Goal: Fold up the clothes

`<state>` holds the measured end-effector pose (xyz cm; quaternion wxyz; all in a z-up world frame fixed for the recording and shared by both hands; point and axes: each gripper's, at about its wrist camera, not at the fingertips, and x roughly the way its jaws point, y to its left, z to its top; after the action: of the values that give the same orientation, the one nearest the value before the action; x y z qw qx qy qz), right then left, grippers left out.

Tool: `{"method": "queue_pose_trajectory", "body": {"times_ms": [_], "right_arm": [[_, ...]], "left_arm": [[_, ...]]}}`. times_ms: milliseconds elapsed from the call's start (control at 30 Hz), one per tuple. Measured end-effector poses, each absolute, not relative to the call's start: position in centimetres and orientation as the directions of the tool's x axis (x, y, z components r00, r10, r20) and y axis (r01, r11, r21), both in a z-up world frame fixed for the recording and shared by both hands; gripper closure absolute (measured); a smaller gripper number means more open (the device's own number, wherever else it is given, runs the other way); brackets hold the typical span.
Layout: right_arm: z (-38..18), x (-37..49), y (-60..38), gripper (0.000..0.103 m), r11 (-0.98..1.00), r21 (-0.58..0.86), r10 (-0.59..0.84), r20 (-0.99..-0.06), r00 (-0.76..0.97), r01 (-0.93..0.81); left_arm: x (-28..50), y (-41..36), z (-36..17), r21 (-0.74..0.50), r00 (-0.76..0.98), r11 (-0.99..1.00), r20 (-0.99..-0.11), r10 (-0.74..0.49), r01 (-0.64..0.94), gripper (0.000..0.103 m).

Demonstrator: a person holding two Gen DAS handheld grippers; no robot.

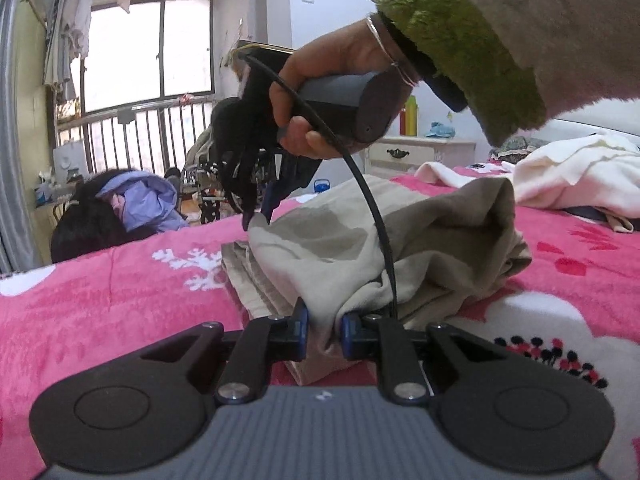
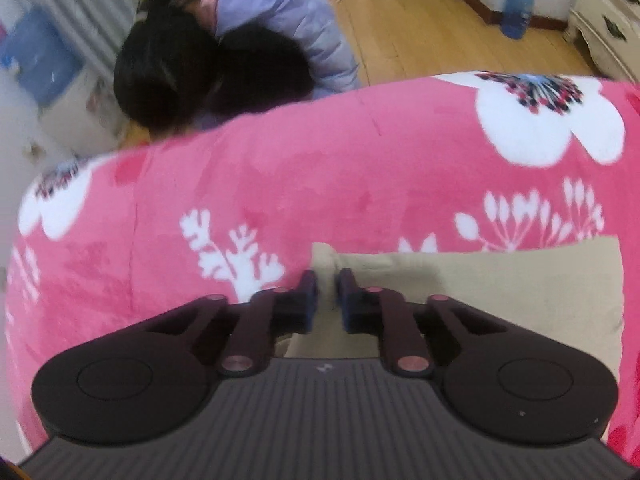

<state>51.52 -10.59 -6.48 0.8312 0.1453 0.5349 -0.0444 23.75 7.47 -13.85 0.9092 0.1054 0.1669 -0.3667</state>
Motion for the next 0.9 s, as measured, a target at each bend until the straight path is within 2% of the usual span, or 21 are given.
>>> {"method": "queue_pose_trajectory", "body": {"times_ms": [167, 300, 433, 667, 900], "right_arm": [[-4.9, 49.6, -12.5, 0.097, 0.916, 0.319, 0.15, -0.834, 0.53, 0.243], [-2.0, 48.0, -12.2, 0.097, 0.923, 0.343, 0.167, -0.763, 0.624, 0.173], [-0.6, 47.7, -12.0, 0.097, 0.924, 0.354, 0.178, -0.73, 0.66, 0.142], [-2.3, 49.4, -10.4, 0.097, 0.926, 0.362, 0.219, -0.742, 0.634, 0.104], [-4.2, 49.8, -8.6, 0.097, 0.942, 0.332, 0.241, -0.78, 0.578, 0.056]], "left_arm": [[23.4, 7.4, -13.2, 0.087, 0.687, 0.707, -0.346, -0.639, 0.701, 0.09], [23.2, 7.5, -12.4, 0.092, 0.707, 0.72, -0.31, -0.636, 0.688, 0.091], [23.5, 8.0, -11.9, 0.096, 0.724, 0.735, -0.298, -0.622, 0.671, 0.091], [24.3, 9.1, -12.8, 0.083, 0.729, 0.758, -0.357, -0.583, 0.647, 0.092], [23.2, 9.7, -13.2, 0.057, 0.696, 0.741, -0.398, -0.598, 0.669, 0.092]]}}
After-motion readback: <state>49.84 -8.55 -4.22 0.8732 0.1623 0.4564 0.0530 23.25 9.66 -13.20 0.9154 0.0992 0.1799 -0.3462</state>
